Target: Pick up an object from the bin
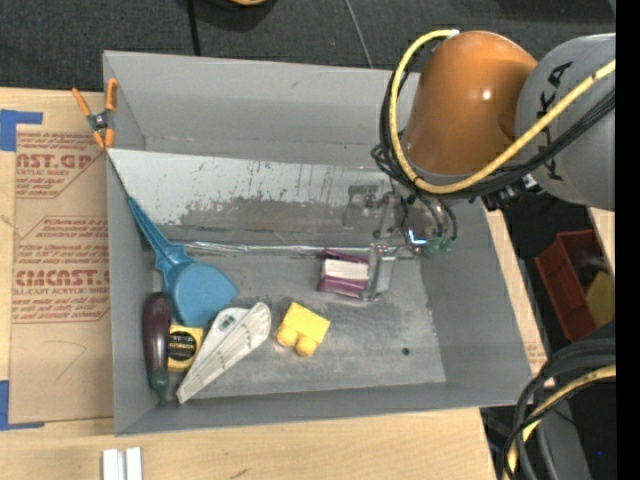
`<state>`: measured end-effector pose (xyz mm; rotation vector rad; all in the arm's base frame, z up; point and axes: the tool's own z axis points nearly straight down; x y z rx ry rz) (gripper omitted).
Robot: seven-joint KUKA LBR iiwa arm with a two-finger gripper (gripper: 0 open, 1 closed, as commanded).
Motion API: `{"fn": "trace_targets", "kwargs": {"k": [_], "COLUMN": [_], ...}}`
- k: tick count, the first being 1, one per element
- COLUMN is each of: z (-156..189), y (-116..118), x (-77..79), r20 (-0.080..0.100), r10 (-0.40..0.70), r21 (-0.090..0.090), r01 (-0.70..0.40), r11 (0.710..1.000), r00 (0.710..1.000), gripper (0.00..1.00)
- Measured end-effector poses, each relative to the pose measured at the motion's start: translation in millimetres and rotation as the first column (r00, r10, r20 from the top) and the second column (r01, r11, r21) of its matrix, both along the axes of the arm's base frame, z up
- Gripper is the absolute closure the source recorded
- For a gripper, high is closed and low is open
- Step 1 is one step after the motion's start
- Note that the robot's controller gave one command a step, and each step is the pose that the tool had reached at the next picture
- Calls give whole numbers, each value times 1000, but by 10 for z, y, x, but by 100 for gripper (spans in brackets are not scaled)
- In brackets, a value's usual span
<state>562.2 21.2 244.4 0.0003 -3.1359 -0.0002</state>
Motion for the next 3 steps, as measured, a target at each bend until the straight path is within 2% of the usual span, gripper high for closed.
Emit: {"fn": "trace_targets", "kwargs": {"k": [1,2,3], "z": [46,-391,-868], "y": [0,-55,-185], "x": [14,152,180], "r20": [8,12,11], "r10": [0,-59,-72], "r21": [0,2,1], "r01": [0,59,72], "r11": [1000,998,997], "r00": [1000,998,997], "gripper": [0,0,0]}}
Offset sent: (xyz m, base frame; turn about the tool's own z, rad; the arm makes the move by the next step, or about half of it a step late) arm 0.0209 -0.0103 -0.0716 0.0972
